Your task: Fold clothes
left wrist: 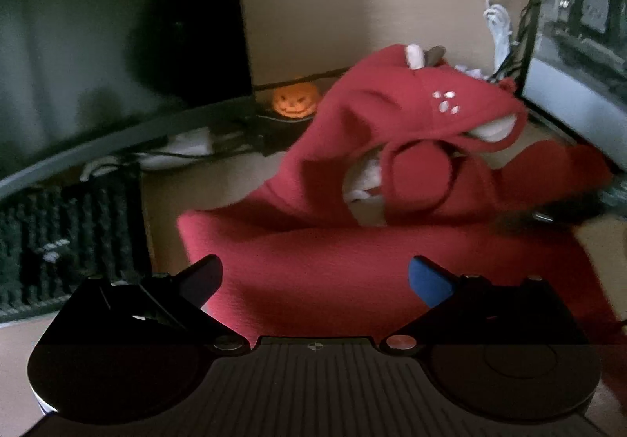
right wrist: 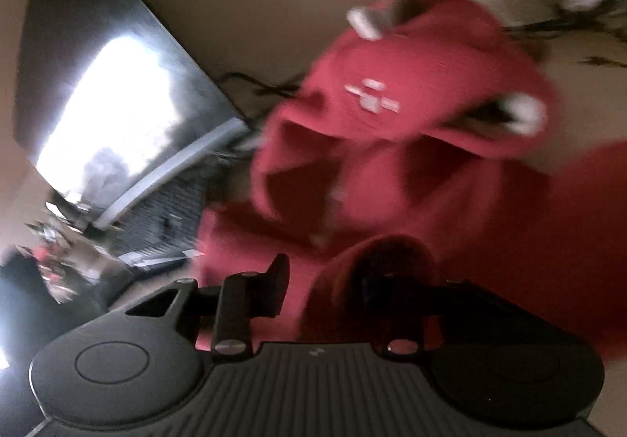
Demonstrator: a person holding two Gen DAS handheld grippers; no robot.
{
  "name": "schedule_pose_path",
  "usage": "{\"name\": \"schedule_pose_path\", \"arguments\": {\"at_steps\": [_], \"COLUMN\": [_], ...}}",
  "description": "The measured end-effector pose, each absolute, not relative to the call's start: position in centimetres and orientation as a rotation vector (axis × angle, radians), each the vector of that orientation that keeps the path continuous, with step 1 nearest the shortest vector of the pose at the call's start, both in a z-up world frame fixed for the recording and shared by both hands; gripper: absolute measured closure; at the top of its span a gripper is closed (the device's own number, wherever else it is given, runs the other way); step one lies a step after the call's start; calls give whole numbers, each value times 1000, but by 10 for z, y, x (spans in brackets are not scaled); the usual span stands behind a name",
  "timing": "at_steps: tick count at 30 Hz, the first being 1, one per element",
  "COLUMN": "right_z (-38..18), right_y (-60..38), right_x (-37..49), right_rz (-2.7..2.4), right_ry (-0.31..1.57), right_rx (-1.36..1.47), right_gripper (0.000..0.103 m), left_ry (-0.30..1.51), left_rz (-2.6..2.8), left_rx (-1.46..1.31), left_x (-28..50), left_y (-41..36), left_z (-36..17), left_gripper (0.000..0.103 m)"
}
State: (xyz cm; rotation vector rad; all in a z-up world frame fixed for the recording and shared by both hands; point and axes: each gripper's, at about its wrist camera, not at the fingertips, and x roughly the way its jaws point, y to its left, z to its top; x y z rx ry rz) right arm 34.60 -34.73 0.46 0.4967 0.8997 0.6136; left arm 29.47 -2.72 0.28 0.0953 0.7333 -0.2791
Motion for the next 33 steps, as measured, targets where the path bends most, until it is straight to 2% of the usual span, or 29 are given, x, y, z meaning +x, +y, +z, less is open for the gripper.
{"name": "schedule_pose_path", "arguments": {"at_steps": [5,8,10,11,12,15,18,20,24,28,31,33], "right_z": [37,65,84,90,87,77,52,36,16,1,0,-1], "right_y": [-359,-377,-386,-390,-390,-392,-389,-389,-377,-357,-349,-345], "right_x": [358,358,354,352,349,339,330,322,308,294,269,250], "right_rz": [724,775,798,794,745,598,370,305,283,269,250,238], "right_ry": [810,737,688,674,690,732,784,811,843,872,854,836], "right_rx": [624,685,676,656,592,401,151,94,80,41,26,9], "right_gripper": [65,65,63,56,47,37,34,33,23,22,15,7], "left_ry": [751,730,705,687,670,644,728,763,810,807,798,792], "left_rz": [-463,-516,-525,-522,-524,-544,-605,-597,-490,-388,-354,-331], "left_rx": [-11,71,129,140,144,156,184,176,110,124,149,149], "left_x": [282,278,279,282,285,293,295,293,295,303,306,298], "left_y": [-47,-84,-108,-116,-122,-140,-139,-128,-93,-67,-52,-48], "left_z": [-2,-12,-18,-17,-16,-13,-25,-32,-44,-47,-48,-42], "left_gripper": [0,0,0,0,0,0,0,0,0,0,0,0]}}
